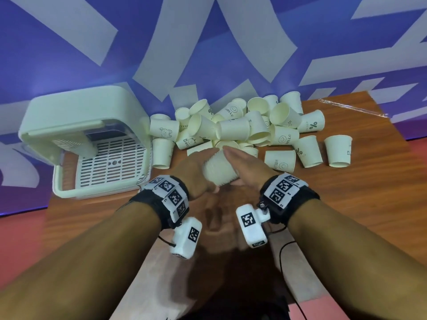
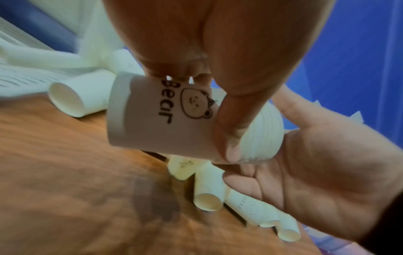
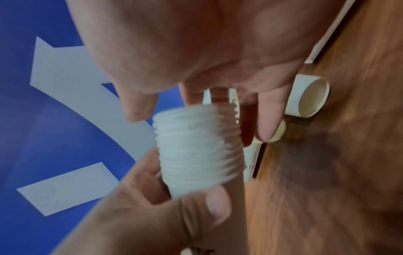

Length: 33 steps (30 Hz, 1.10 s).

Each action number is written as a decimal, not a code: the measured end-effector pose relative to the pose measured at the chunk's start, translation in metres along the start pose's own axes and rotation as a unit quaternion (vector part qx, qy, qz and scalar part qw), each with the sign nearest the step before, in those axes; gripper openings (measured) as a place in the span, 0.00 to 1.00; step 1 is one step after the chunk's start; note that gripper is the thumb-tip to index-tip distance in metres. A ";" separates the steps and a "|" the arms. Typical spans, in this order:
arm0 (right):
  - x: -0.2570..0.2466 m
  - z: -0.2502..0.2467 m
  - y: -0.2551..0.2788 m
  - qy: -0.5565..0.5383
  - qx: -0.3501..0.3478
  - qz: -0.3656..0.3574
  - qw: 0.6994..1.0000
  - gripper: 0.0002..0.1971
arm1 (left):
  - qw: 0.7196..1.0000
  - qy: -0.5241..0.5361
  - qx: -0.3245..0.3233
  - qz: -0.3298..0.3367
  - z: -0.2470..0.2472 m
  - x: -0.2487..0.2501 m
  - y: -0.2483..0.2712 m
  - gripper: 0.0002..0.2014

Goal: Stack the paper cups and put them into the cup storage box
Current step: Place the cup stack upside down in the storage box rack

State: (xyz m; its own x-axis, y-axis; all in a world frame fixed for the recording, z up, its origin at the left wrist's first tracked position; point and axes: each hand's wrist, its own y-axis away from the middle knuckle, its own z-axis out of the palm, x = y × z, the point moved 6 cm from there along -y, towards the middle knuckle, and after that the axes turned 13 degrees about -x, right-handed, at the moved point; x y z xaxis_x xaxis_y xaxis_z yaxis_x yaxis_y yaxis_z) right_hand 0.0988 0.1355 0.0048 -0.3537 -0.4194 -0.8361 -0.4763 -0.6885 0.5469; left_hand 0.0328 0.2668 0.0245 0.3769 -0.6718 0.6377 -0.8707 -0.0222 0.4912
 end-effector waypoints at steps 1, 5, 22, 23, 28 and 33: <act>-0.002 0.008 -0.003 -0.021 -0.003 0.008 1.000 0.27 | 1.000 0.003 0.000 -0.005 -0.004 -0.008 0.007 0.49; -0.011 0.051 -0.020 -0.091 -0.007 0.031 0.995 0.18 | 0.998 0.052 0.037 -0.001 -0.034 -0.047 0.038 0.49; -0.095 0.278 -0.158 -0.010 0.048 0.064 0.997 0.22 | 0.957 0.185 0.185 -0.122 -0.170 -0.255 0.102 0.25; -0.093 0.282 -0.166 0.011 0.058 0.072 0.996 0.25 | 0.959 0.194 0.173 -0.116 -0.172 -0.261 0.097 0.21; -0.086 0.288 -0.191 0.025 0.052 0.099 0.993 0.21 | 0.954 0.249 0.108 -0.126 -0.172 -0.290 0.078 0.14; -0.091 0.282 -0.227 -0.019 0.074 0.094 0.993 0.17 | 0.929 0.332 0.121 -0.106 -0.180 -0.302 0.063 0.13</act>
State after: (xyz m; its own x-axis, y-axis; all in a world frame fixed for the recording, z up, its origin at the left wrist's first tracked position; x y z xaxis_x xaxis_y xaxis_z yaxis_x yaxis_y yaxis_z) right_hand 0.0118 0.4967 -0.0305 -0.4760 -0.5072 -0.7185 -0.5112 -0.5051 0.6953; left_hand -0.0787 0.6014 -0.0303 0.5899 -0.0294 0.8070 -0.7701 -0.3210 0.5512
